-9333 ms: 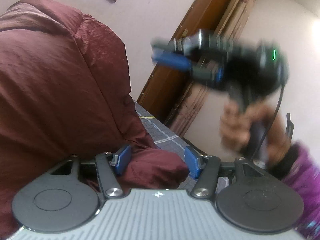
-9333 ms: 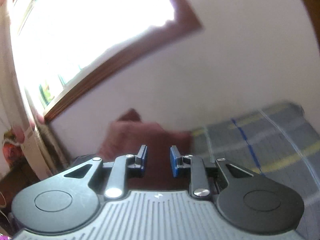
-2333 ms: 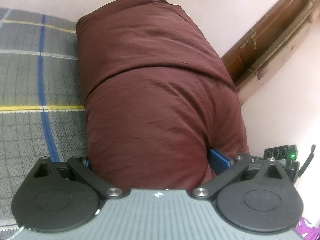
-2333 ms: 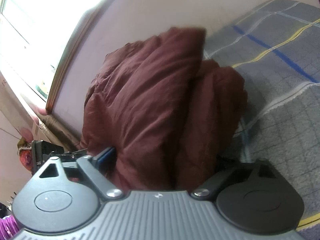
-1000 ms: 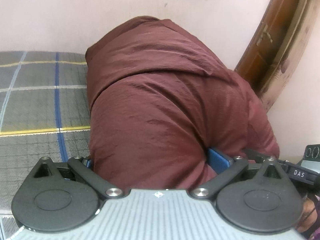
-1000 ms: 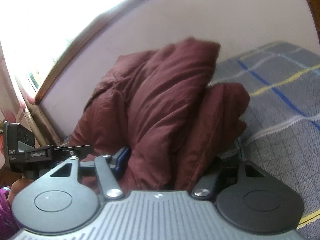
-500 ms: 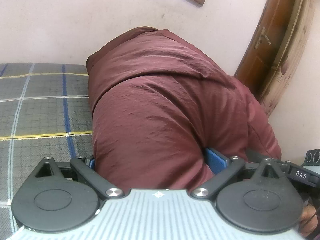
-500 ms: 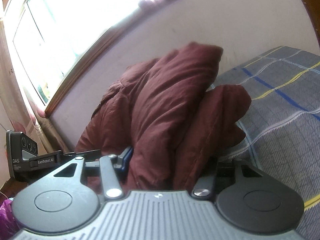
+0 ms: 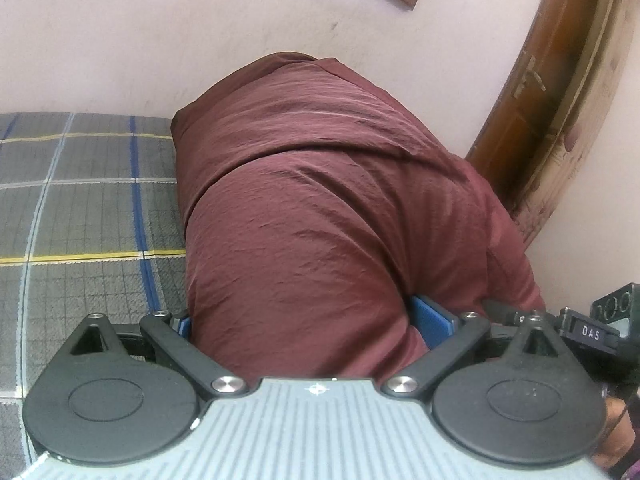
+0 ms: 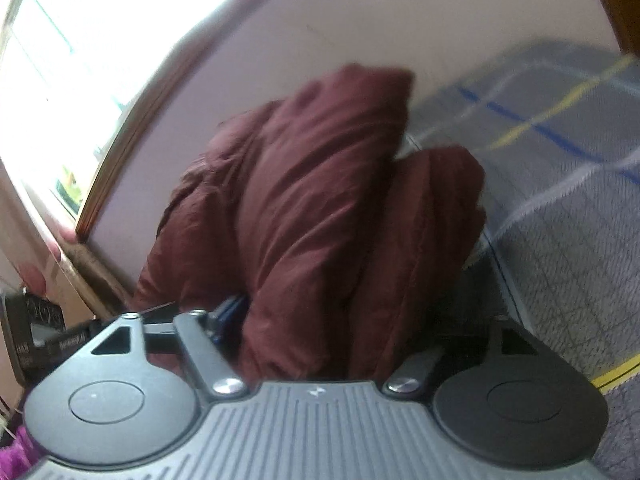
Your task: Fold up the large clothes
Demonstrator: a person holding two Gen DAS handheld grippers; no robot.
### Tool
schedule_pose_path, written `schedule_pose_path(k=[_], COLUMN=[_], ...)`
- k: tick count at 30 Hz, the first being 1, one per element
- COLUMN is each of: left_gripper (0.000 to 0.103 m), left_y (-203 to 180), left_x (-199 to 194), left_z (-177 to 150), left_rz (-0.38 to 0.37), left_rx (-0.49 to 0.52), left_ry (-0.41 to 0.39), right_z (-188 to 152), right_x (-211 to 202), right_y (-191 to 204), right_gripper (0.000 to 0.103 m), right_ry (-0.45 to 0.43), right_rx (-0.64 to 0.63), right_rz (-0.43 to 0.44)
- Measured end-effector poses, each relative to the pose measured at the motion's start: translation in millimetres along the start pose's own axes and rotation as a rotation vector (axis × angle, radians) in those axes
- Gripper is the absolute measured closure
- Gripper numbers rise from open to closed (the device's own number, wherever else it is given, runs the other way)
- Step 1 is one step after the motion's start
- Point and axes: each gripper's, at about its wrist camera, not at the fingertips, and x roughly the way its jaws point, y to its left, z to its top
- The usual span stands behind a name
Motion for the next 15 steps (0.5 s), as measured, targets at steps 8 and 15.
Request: schedule_pose_path(k=[8, 15], left_gripper=[0.005, 0.005], left_y=[-11.2, -14.4], left_x=[-7.5, -19.3], left_z=[-5.3, -10.0], left_rz=[0.023, 0.035], left_rx=[0.016, 0.028], left_ry=[-0.031, -0.049], right_z=[-2.8, -13.4], right_x=[-8.1, -13.4], right_y=[1.6, 5.6], right_gripper=[0.045, 0.047], right_ry=[-0.059, -0.095], right_rx=[-0.077, -0.093], right_rz=[0.074, 0.103])
